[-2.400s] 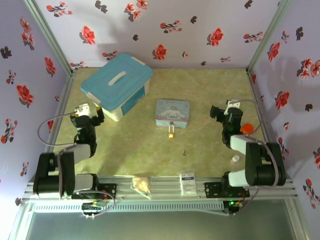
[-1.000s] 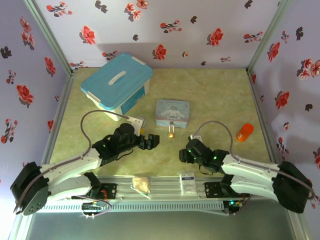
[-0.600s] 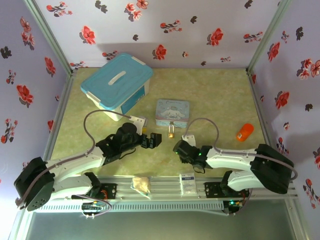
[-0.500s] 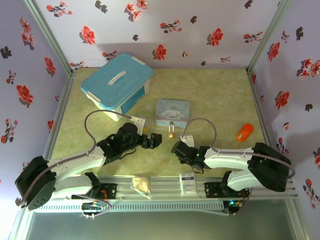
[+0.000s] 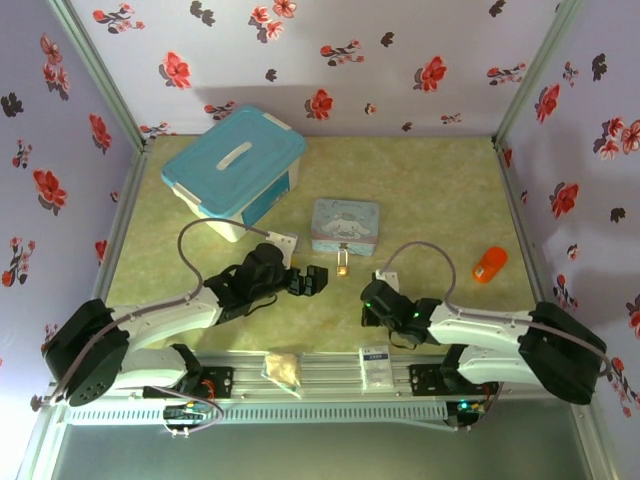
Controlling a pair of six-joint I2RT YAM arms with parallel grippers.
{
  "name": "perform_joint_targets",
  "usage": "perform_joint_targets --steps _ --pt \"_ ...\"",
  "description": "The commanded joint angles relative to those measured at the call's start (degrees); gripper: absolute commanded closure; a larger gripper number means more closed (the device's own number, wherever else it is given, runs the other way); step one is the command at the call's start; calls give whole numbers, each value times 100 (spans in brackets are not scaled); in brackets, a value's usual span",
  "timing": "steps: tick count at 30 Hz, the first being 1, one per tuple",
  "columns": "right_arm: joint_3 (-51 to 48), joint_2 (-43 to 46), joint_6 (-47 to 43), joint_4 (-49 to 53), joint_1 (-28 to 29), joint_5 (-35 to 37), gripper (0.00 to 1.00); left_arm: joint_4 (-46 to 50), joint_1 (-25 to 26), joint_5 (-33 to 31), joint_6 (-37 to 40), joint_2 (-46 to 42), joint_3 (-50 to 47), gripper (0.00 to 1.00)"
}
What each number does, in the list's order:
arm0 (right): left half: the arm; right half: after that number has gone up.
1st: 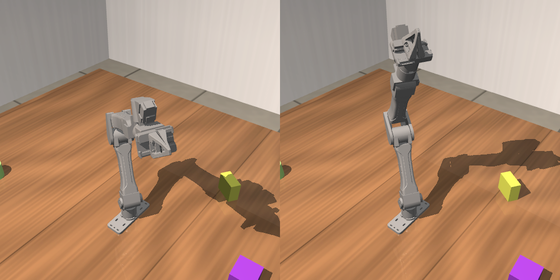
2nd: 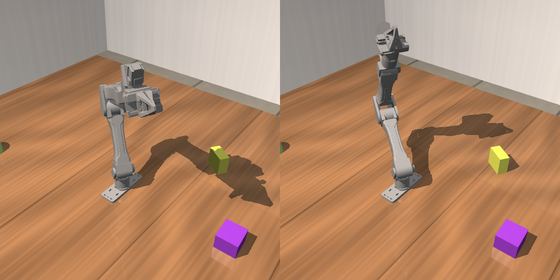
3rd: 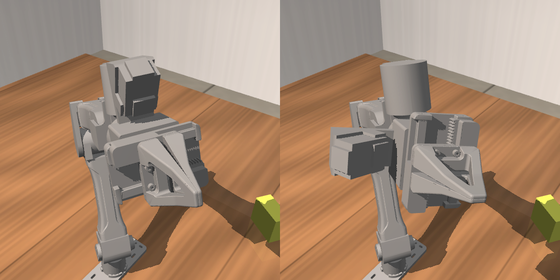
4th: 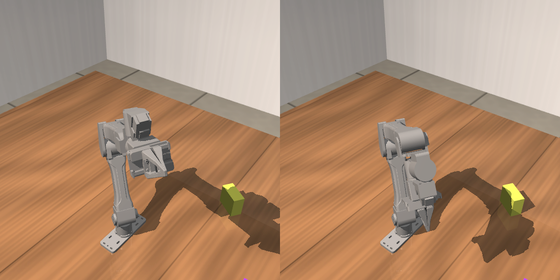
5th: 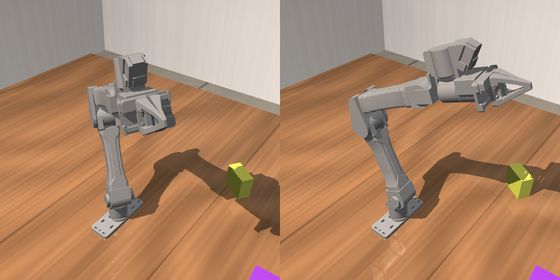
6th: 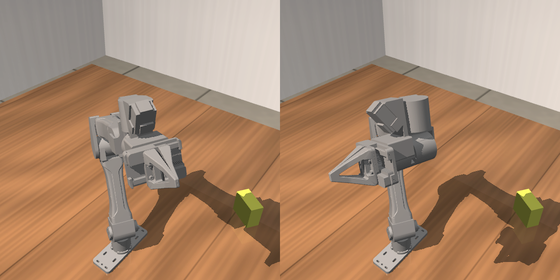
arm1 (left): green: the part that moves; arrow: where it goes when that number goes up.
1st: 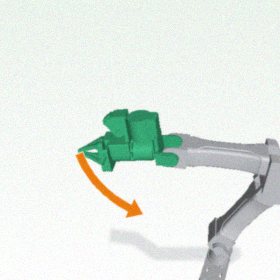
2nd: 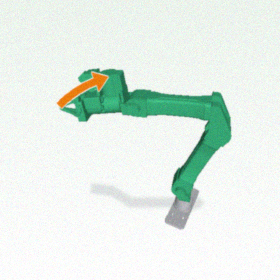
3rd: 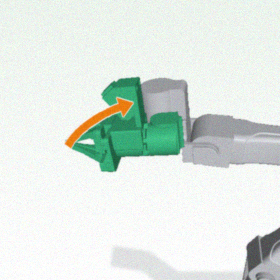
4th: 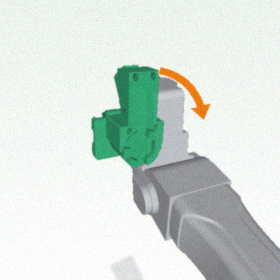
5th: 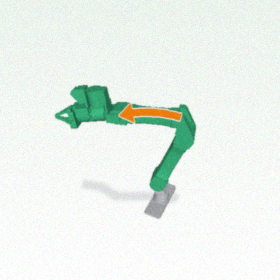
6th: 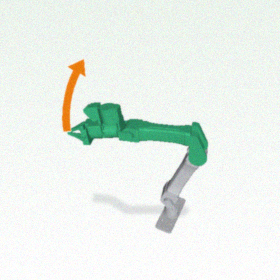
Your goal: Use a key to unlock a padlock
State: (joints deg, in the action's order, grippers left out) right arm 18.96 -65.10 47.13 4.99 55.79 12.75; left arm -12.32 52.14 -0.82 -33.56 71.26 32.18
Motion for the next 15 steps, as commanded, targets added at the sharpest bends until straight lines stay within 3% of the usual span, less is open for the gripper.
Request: perform_joint_targets --steps 1,10,15 --pt "-224 492 -405 71 -172 -610 100 -391 42 135 -168 168 123 0" --pt "-621 2413 -1565 -648 -367 -1937 100 -1964 33 1639 45 428 -127 4" --pt "-481 2719 -1861 -903 -369 -2278 100 -2490 -17 2419 33 575 -212 18"
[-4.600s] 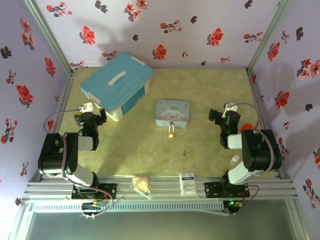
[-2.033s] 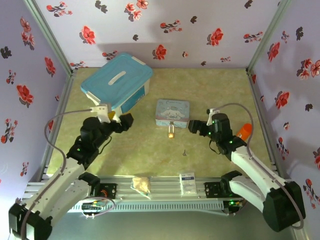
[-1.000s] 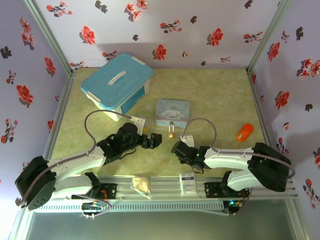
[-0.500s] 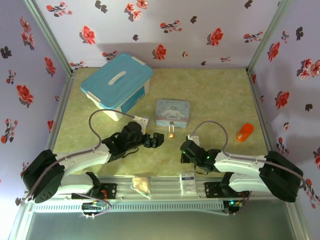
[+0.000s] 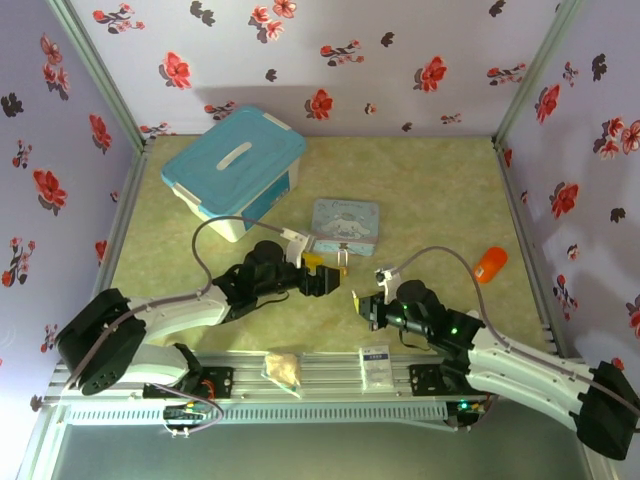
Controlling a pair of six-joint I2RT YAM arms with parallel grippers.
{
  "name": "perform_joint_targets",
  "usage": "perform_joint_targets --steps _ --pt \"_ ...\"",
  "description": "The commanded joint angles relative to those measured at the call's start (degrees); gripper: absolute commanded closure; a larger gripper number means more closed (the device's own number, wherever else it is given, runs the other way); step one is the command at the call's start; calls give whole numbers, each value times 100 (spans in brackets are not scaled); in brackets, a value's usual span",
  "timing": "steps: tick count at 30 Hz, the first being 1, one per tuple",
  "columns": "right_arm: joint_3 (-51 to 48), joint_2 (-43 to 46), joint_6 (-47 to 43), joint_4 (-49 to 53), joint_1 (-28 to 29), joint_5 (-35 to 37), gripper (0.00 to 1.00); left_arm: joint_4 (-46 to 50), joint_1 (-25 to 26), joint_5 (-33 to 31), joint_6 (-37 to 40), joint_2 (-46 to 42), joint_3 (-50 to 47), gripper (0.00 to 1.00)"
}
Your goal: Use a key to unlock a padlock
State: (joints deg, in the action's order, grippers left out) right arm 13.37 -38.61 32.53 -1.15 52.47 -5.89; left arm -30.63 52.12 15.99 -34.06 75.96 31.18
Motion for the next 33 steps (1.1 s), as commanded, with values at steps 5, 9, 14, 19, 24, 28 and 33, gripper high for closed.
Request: perform_joint_targets --steps 5,9,14,19,24,28,33 --pt "187 -306 -191 -997 -49 -671 100 -1234 0 1373 -51 267 -143 33" --pt "287 -528 -80 -1450 -44 -794 100 -1439 11 1499 -70 262 -239 36" --pt "395 -604 -88 -1648 -70 -849 100 -1333 19 1510 -15 303 -273 41" --pt "376 -603 -12 -1879 -140 -914 100 -1565 18 1504 -77 297 -389 59" --pt "369 -635 5 -1969 -162 -912 100 -1961 10 1540 -227 363 -514 79" --pt "410 -652 32 -2040 -189 -940 100 -2074 9 1553 -272 358 -581 97" --pt "507 -453 -13 -1589 -202 -173 1 -2085 -260 1474 -529 178 -643 100"
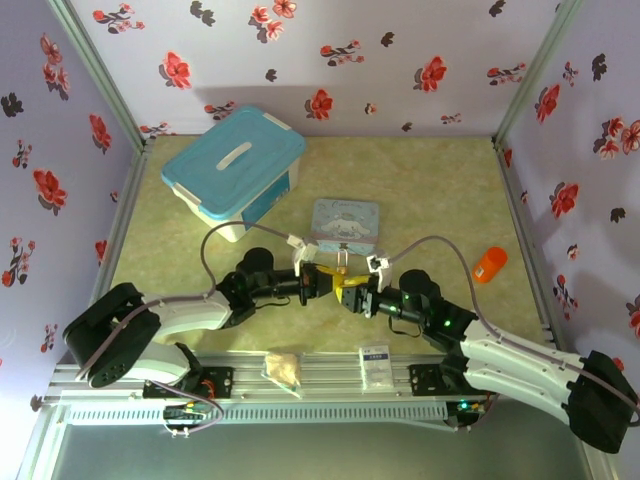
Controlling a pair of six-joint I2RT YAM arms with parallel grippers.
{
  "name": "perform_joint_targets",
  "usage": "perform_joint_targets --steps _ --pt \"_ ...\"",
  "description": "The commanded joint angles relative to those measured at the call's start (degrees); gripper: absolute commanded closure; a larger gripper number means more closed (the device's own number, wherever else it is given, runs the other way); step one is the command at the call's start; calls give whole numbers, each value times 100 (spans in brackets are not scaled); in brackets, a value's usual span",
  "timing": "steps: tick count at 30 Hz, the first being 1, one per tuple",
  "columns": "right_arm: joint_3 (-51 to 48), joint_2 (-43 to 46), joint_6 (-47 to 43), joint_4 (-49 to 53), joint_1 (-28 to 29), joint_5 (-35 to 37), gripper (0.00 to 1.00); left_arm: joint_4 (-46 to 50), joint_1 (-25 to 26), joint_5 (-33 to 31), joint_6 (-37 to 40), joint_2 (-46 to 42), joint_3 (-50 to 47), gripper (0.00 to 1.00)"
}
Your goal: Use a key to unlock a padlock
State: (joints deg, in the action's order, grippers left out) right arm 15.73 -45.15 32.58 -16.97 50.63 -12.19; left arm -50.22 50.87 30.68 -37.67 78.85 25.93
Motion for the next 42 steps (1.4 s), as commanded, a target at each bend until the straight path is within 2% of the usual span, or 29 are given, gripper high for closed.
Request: perform_joint_targets --steps 1,3,5,8,11,15,21,25,28,32,35,42 --pt "306 321 -94 163 -33 670 0 -107 -240 -15 -236 -204 -124 100" --pt "302 610 -166 271 -145 881 0 112 -423 -13 -249 -438 -53 100" --pt "181 813 -49 -72 -397 773 1 606 -544 -12 -85 -682 122 100" --pt "-29 617 470 -1363 -856 17 1 1297 -695 -14 123 -955 421 100" --pt "-19 16 802 -2498 -897 -403 1 1578 -843 -17 20 -1130 643 100" --pt "83 -839 1213 -4034 -882 -928 11 1561 -912 -46 -238 -1250 844 100" --pt "257 -1654 1143 -4802 -636 -1122 28 708 -937 -166 -786 -1157 779 100" --pt "272 -2184 1351 -5431 -625 -1216 32 195 -923 -66 -823 -1131 677 100" --pt "240 -2645 1556 -6129 -625 -1259 38 449 -932 -98 -755 -1148 726 100" --pt "475 -2997 1611 -6239 -503 -1231 45 513 -939 -88 -735 -1137 664 100" --pt "615 -3069 1577 -6239 -410 -1252 56 730 -939 -121 -622 -1148 675 100" --pt "442 -3025 1541 -6239 -408 -1079 66 902 -945 -370 -490 -1319 631 100"
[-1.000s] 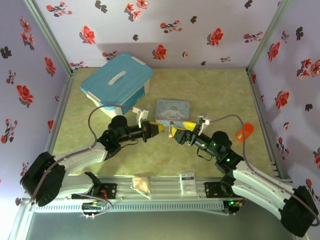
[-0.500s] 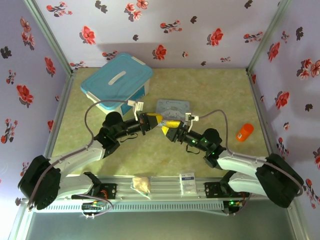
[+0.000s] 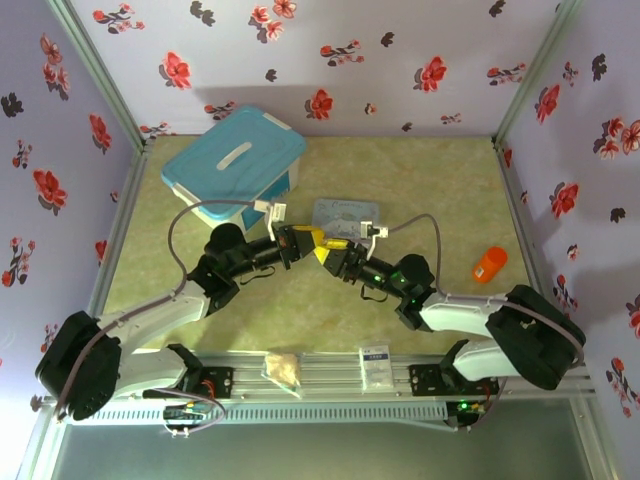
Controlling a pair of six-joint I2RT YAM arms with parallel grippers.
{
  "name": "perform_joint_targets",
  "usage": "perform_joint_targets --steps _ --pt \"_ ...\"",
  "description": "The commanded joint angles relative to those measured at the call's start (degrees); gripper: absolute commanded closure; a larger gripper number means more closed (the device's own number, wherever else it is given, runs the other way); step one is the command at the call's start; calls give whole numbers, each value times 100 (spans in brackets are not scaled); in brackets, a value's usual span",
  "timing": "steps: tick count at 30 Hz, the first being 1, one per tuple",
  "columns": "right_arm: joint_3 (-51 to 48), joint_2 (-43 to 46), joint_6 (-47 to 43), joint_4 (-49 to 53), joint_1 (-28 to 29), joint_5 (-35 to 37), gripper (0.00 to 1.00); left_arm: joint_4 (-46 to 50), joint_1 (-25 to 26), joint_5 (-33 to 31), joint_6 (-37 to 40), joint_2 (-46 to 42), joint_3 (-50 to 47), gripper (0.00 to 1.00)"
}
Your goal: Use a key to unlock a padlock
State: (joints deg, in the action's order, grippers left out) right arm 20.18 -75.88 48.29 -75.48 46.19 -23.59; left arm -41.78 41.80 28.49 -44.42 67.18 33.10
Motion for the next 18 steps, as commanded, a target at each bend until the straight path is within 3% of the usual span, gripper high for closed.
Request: perform_joint_targets --steps 1,12,18 --pt "-11 50 -30 -385 32 76 68 32 -40 -198 186 -173 -108 100" --pt "-116 108 -73 -388 34 301 89 -28 -65 -291 215 -302 -218 100" --pt "-68 52 -74 -388 39 246 93 -23 -67 -291 211 -294 -254 100"
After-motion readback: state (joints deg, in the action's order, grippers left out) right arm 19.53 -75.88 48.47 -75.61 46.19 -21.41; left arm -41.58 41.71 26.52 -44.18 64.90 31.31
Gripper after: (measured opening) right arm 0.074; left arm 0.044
